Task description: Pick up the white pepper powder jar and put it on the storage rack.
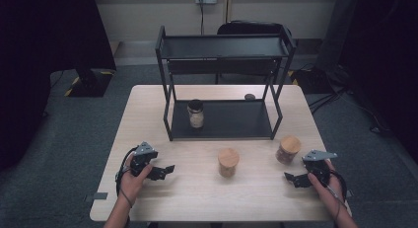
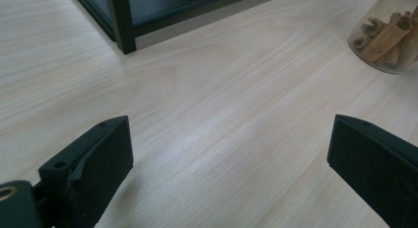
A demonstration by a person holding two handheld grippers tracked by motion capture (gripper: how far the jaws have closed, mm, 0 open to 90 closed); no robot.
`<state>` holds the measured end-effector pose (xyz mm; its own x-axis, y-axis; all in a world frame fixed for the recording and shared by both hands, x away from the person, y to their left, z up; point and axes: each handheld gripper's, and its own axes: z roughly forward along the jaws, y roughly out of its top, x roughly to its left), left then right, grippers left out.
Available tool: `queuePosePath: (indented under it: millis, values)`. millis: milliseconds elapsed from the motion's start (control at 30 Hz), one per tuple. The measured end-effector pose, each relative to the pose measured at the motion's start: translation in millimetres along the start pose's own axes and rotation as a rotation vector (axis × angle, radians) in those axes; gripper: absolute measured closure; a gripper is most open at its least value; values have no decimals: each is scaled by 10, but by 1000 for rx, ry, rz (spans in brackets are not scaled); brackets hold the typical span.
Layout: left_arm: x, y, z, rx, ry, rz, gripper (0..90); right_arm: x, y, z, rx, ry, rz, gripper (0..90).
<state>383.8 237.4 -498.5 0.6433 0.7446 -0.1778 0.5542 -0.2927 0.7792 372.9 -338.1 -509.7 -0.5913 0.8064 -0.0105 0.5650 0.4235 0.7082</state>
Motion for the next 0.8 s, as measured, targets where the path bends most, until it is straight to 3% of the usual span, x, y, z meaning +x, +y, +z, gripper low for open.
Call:
queuePosePath:
  millis: [800]
  values:
    - [53,-159,-199,34,37,22,32,0,0,0,0,0,0,0]
